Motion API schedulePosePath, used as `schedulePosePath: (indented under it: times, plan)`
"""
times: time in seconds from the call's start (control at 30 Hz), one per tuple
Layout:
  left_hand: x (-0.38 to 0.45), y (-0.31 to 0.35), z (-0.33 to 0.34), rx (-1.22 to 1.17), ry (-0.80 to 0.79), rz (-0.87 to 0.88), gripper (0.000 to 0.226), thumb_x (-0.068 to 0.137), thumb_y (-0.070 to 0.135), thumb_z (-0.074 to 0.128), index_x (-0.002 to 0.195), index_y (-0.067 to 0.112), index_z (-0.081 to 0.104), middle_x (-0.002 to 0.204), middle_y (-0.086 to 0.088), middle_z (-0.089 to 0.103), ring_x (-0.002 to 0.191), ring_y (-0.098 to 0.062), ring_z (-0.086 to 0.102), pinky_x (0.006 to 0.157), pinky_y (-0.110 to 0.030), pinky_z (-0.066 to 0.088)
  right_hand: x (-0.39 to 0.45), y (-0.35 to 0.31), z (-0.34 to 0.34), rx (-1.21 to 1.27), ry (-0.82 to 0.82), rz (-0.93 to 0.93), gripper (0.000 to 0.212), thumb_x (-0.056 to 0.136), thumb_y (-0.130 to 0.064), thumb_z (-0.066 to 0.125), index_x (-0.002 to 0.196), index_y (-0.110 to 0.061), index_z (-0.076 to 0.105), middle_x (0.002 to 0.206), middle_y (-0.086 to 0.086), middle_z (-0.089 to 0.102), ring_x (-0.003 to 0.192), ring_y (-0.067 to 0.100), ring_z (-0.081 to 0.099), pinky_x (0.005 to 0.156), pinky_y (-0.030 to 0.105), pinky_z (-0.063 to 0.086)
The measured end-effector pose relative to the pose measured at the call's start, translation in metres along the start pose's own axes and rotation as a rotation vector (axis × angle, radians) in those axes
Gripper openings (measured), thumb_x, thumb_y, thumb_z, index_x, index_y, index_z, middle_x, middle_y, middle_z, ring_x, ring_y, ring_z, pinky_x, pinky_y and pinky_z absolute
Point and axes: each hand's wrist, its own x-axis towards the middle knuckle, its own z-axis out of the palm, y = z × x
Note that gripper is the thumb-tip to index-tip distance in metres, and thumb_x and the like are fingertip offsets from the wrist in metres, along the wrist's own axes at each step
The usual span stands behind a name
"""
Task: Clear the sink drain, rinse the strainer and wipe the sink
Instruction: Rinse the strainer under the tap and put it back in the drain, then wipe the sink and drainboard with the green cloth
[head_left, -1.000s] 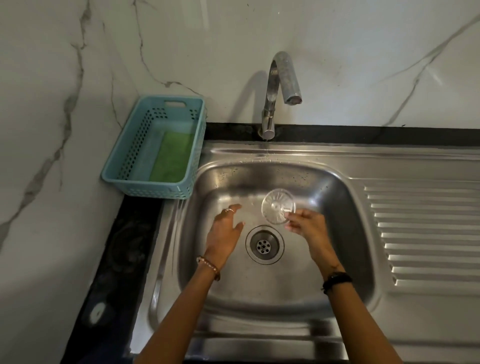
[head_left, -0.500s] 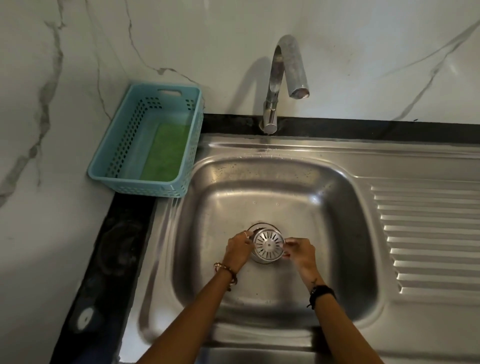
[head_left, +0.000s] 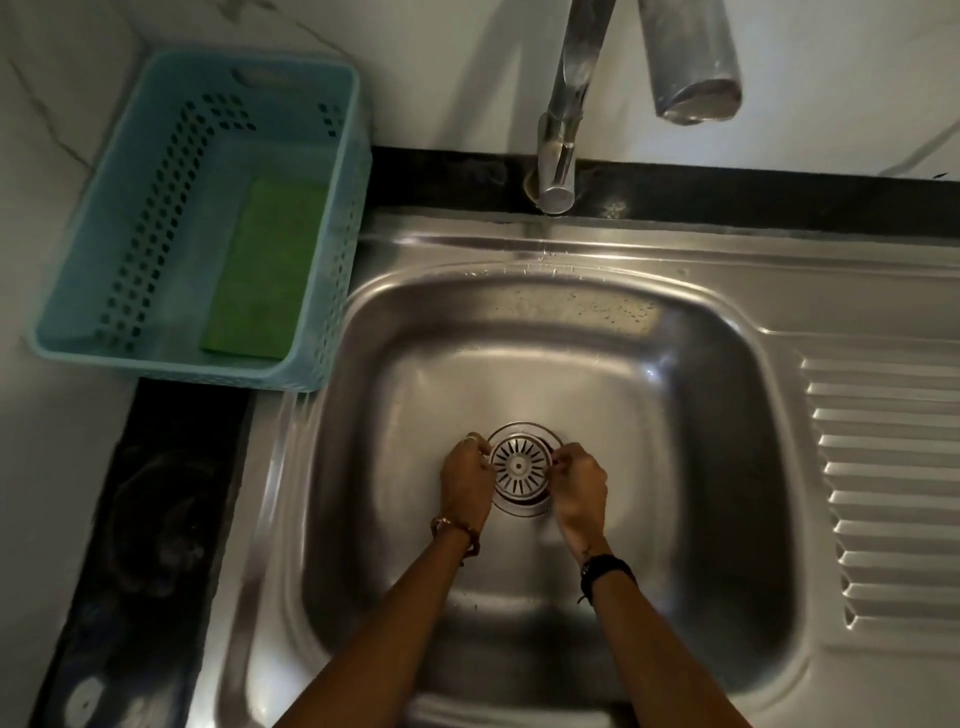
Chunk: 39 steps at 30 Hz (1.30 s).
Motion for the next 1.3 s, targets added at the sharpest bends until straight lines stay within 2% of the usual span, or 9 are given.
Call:
schedulePosePath:
  times: [0.33,0.47,0.63,0.8,0.87,0.93,1.0,1.13,1.3]
  plan:
    - [0.006,0.000,0.011,0.400,-0.047,0.162,0.048,0.083,-0.007,0.043,0.130,0.004,0.038,0.129,-0.016,0.042,0.097,-0.032,0.058,0.076,-0.033,0.046,-0.001,-0.001,0.003,-0.149,0.006,-0.074,0.022,0.088,-0.002,0.050,0.108,-0.007,0.045,0.108,0.014,0.060,0.092,0.029,0.061,0.072,0.034,0.051]
    - [0.005,0.003,0.001,0.286,-0.106,0.142,0.031,0.082,-0.002,0.056,0.110,0.004,0.046,0.119,-0.016,0.049,0.097,-0.032,0.057,0.072,-0.027,0.042,0.001,-0.006,-0.007,-0.082,-0.093,-0.020,0.019,0.086,-0.007,0.058,0.103,-0.008,0.049,0.105,0.011,0.063,0.092,0.026,0.062,0.072,0.030,0.051]
    - [-0.012,0.028,-0.026,0.064,-0.099,0.145,0.028,0.076,0.001,0.065,0.068,0.018,0.044,0.083,-0.007,0.053,0.077,-0.019,0.052,0.057,-0.013,0.036,-0.018,-0.034,-0.036,0.073,-0.178,-0.124,0.014,0.083,-0.014,0.066,0.077,-0.017,0.053,0.073,-0.007,0.058,0.069,0.010,0.057,0.051,0.007,0.040]
    - [-0.048,0.063,-0.059,-0.100,0.151,0.514,0.018,0.070,-0.006,0.063,0.069,0.009,0.054,0.072,0.001,0.051,0.060,-0.011,0.049,0.056,-0.014,0.038,-0.063,-0.072,-0.071,0.019,0.120,-0.539,0.028,0.079,-0.006,0.062,0.071,-0.022,0.041,0.069,-0.011,0.041,0.056,0.003,0.041,0.053,0.009,0.040]
    - [-0.054,0.064,-0.067,-0.022,0.136,0.560,0.024,0.073,-0.003,0.064,0.092,0.012,0.061,0.097,-0.003,0.058,0.085,-0.012,0.057,0.072,-0.015,0.044,-0.074,-0.078,-0.077,-0.015,0.150,-0.622,0.024,0.079,-0.006,0.061,0.080,-0.023,0.045,0.078,-0.009,0.045,0.060,0.003,0.045,0.051,0.014,0.039]
    - [-0.054,0.057,-0.067,0.264,-0.115,0.421,0.058,0.080,0.013,0.067,0.133,0.019,0.044,0.146,-0.011,0.035,0.134,-0.024,0.034,0.109,-0.031,0.033,-0.078,-0.082,-0.075,-0.175,-0.070,-0.521,0.035,0.081,-0.006,0.063,0.111,-0.021,0.053,0.110,0.001,0.055,0.090,0.013,0.058,0.071,0.023,0.049]
    - [-0.060,0.050,-0.069,0.446,-0.246,0.321,0.063,0.086,0.026,0.062,0.142,0.021,0.033,0.155,-0.010,0.022,0.143,-0.025,0.019,0.116,-0.042,0.023,-0.080,-0.078,-0.068,-0.405,-0.267,-0.418,0.045,0.084,-0.011,0.063,0.128,-0.017,0.051,0.131,0.005,0.053,0.114,0.021,0.055,0.091,0.027,0.046]
    - [-0.080,0.053,-0.094,0.319,-0.025,0.456,0.038,0.091,0.015,0.050,0.129,0.015,0.051,0.137,-0.002,0.052,0.127,-0.017,0.047,0.104,-0.026,0.037,-0.097,-0.093,-0.071,-0.347,-0.161,-0.573,0.028,0.090,-0.012,0.054,0.117,-0.015,0.062,0.113,0.005,0.068,0.100,0.019,0.065,0.077,0.018,0.044]
    - [-0.097,0.066,-0.160,0.175,0.453,0.757,0.033,0.089,0.006,0.051,0.121,0.010,0.059,0.128,-0.007,0.060,0.122,-0.020,0.054,0.101,-0.028,0.042,-0.130,-0.163,-0.082,-0.015,-0.103,-0.843,0.016,0.090,-0.012,0.055,0.101,-0.013,0.067,0.095,0.005,0.072,0.085,0.020,0.067,0.078,0.034,0.054]
